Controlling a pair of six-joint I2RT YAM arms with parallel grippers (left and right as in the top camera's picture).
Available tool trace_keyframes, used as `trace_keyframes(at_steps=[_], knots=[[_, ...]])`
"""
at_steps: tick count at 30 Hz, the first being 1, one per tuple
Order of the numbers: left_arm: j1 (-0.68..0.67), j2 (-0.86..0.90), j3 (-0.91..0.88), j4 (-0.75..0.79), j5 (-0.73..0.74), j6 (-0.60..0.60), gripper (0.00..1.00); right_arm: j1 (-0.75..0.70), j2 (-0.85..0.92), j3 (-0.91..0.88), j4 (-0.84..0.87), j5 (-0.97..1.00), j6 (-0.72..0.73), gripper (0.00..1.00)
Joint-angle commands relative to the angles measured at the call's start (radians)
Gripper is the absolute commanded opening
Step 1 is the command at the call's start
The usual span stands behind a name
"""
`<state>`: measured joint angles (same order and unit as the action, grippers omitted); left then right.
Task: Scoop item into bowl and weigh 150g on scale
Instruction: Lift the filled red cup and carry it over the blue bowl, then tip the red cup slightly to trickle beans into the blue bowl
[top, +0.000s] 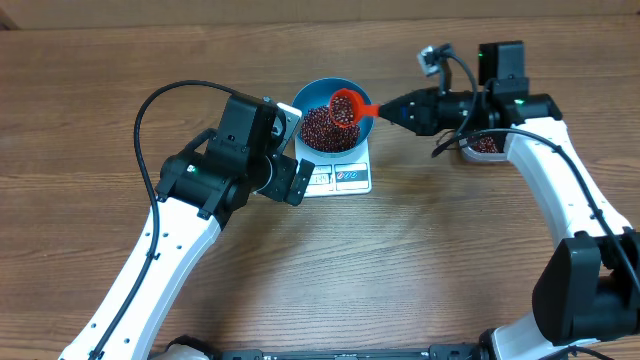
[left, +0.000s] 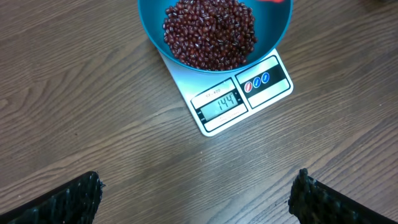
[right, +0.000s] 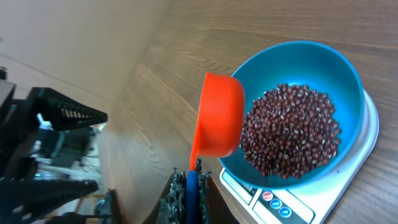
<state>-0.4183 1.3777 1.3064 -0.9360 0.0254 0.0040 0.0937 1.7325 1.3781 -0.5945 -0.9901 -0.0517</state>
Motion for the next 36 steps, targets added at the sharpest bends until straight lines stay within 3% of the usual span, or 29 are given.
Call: trace_keyframes(at_steps=[1, 6, 9, 13, 15, 17, 22, 36], knots=[[-0.001, 0.008, 0.013, 0.002, -0.003, 0.019, 0.99, 0.023, -0.042, 0.057, 0.006, 0.08, 0.003, 0.04], [-0.001, 0.008, 0.013, 0.002, -0.003, 0.019, 1.0, 0.032, -0.042, 0.073, 0.007, 0.145, 0.05, 0.04], [-0.001, 0.008, 0.013, 0.001, -0.003, 0.019, 0.99, 0.032, -0.043, 0.073, -0.019, 0.085, -0.062, 0.04], [-0.001, 0.008, 0.013, 0.002, -0.003, 0.019, 1.0, 0.032, -0.043, 0.073, -0.013, 0.26, 0.083, 0.04], [-0.001, 0.008, 0.013, 0.001, -0.003, 0.019, 0.99, 0.032, -0.043, 0.073, -0.017, 0.201, 0.024, 0.04], [-0.001, 0.008, 0.013, 0.002, -0.003, 0.019, 1.0, 0.039, -0.044, 0.073, -0.053, 0.091, -0.16, 0.04], [-0.001, 0.008, 0.013, 0.002, -0.003, 0.019, 0.99, 0.043, -0.044, 0.073, -0.057, 0.227, -0.056, 0.04], [-0.001, 0.008, 0.013, 0.002, -0.003, 0.019, 1.0, 0.043, -0.044, 0.073, -0.064, 0.226, -0.053, 0.04]])
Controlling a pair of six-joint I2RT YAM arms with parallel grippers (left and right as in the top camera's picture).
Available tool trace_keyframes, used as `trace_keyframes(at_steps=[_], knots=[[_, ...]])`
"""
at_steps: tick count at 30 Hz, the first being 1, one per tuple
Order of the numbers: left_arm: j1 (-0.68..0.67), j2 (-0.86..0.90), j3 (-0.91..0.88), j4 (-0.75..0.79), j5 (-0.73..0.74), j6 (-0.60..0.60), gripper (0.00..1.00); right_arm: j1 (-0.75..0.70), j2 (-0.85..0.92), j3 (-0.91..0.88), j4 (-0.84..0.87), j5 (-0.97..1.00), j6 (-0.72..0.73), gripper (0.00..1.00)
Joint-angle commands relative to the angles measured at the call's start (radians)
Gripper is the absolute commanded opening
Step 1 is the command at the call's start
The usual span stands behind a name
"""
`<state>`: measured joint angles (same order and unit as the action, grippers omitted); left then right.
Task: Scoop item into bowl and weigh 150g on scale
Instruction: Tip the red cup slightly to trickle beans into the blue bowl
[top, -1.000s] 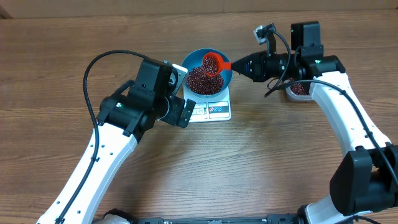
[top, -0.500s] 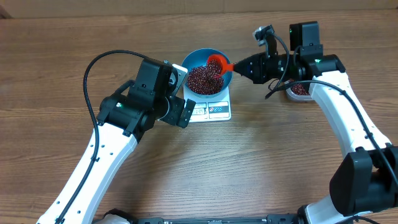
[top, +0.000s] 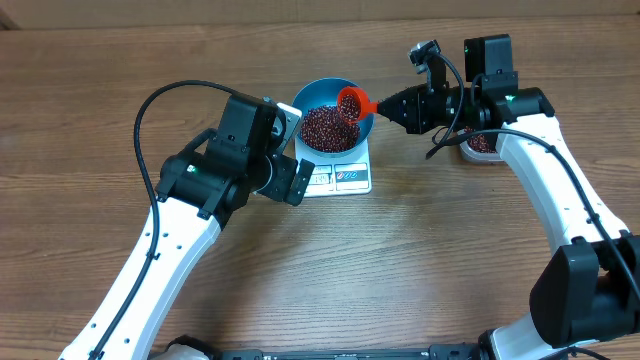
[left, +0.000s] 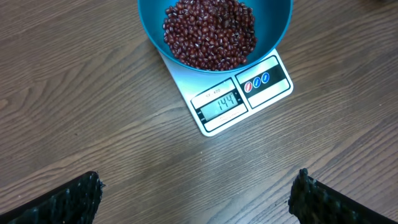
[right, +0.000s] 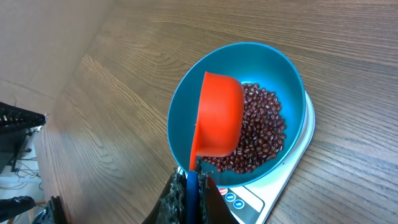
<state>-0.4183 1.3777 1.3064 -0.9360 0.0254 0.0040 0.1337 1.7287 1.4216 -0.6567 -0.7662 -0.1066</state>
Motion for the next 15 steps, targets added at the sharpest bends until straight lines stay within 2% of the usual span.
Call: trace_keyframes(at_steps=[1, 15], knots=[[-0.001, 0.008, 0.013, 0.002, -0.003, 0.019, 1.0, 0.003, -0.04, 0.029, -0.004, 0.003, 0.003, 0.04], [-0.001, 0.008, 0.013, 0.002, -0.003, 0.019, 1.0, 0.003, -0.04, 0.029, -0.008, -0.006, 0.006, 0.04]])
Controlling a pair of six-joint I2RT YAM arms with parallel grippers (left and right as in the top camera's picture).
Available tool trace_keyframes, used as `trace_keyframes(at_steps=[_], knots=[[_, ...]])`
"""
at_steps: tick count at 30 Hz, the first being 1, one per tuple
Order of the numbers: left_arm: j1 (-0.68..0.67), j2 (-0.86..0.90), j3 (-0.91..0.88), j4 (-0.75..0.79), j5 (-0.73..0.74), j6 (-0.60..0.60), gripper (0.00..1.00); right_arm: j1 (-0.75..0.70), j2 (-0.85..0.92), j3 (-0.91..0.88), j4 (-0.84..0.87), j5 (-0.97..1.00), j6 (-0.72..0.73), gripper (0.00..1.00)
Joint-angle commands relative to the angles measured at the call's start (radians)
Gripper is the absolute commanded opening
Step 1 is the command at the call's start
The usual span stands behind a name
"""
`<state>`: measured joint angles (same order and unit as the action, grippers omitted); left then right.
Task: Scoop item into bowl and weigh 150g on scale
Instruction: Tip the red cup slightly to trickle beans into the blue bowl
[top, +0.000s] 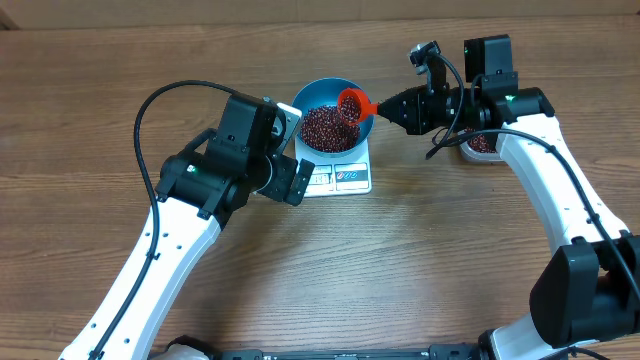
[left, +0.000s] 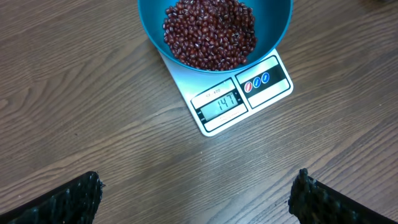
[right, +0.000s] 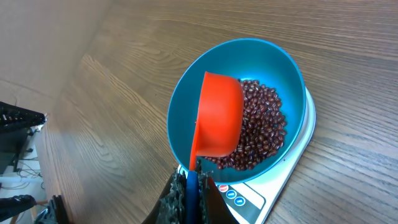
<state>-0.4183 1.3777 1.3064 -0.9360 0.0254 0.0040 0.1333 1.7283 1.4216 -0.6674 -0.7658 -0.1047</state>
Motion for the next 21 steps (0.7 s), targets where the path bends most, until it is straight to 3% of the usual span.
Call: trace_keyframes(at_steps=[1, 14, 18, 21], knots=[[-0.001, 0.008, 0.013, 0.002, -0.003, 0.019, 1.0, 0.003, -0.04, 0.029, 0.002, -0.006, 0.004, 0.04], [-0.001, 0.008, 0.013, 0.002, -0.003, 0.019, 0.99, 0.003, -0.04, 0.029, 0.0, -0.064, -0.002, 0.04], [-0.001, 0.008, 0.013, 0.002, -0.003, 0.019, 0.99, 0.007, -0.04, 0.029, -0.038, -0.118, -0.163, 0.04], [-0.001, 0.008, 0.013, 0.002, -0.003, 0.019, 0.99, 0.007, -0.04, 0.029, -0.017, 0.008, -0.039, 0.04]])
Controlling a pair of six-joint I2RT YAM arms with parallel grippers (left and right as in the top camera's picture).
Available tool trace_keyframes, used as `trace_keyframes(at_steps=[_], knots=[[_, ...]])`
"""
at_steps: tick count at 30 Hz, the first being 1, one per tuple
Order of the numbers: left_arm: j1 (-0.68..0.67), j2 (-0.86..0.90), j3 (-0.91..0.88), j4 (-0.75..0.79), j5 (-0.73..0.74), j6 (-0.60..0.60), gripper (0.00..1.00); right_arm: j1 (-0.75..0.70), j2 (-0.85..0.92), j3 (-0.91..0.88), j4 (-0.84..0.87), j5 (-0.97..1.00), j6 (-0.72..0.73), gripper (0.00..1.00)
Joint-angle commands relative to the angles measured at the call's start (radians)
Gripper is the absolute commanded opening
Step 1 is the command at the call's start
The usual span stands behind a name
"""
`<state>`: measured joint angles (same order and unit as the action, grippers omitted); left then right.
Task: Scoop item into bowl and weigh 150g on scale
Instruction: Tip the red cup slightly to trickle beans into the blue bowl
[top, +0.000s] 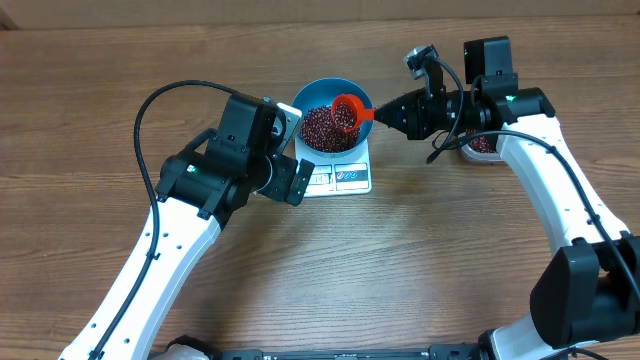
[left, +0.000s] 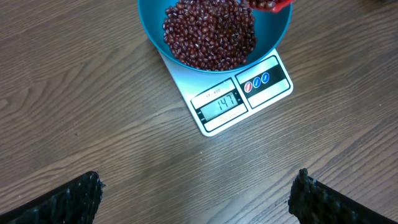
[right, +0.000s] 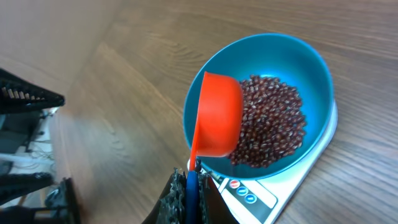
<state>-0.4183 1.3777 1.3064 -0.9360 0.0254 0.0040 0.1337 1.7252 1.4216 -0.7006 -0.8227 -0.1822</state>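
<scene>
A blue bowl (top: 312, 100) of dark red beans (left: 208, 31) stands on a small silver scale (left: 239, 99); its display reads 147 in the left wrist view. My right gripper (right: 191, 180) is shut on the blue handle of an orange scoop (right: 216, 115), held over the bowl's right side with beans in it (top: 344, 111). My left gripper (left: 196, 193) hangs open above bare table in front of the scale, its fingers (left: 68, 199) wide apart and empty.
A second small container of red beans (top: 483, 147) sits on the table at the right, partly under my right arm. The wooden table (top: 400, 270) stretches around the scale.
The scoop has shifted a little toward the bowl's middle, and its rim now shows at the top of the left wrist view. The display stays at 147. My left gripper has not moved.
The scoop hung over the bowl's right part with the display at 144. Then it stood nearer the bowl's right rim, still 144. By the following moment the display read 147. Now the scoop is back over the beans, still holding some.
</scene>
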Motion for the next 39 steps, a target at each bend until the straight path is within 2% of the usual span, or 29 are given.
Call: trace_keyframes(at_steps=[1, 31, 34, 35, 39], knots=[[-0.001, 0.008, 0.013, 0.002, -0.003, 0.019, 0.99, 0.006, -0.037, 0.029, 0.024, 0.087, 0.085, 0.03], [-0.001, 0.008, 0.013, 0.002, -0.003, 0.019, 0.99, 0.007, -0.037, 0.029, 0.018, 0.042, 0.061, 0.04], [-0.001, 0.008, 0.013, 0.002, -0.003, 0.019, 0.99, 0.009, -0.037, 0.029, -0.013, -0.094, -0.111, 0.03], [-0.001, 0.008, 0.013, 0.002, -0.003, 0.019, 1.0, 0.009, -0.037, 0.029, -0.013, -0.09, -0.123, 0.04], [-0.001, 0.008, 0.013, 0.002, -0.003, 0.019, 0.99, 0.009, -0.036, 0.029, 0.032, 0.084, 0.081, 0.04]])
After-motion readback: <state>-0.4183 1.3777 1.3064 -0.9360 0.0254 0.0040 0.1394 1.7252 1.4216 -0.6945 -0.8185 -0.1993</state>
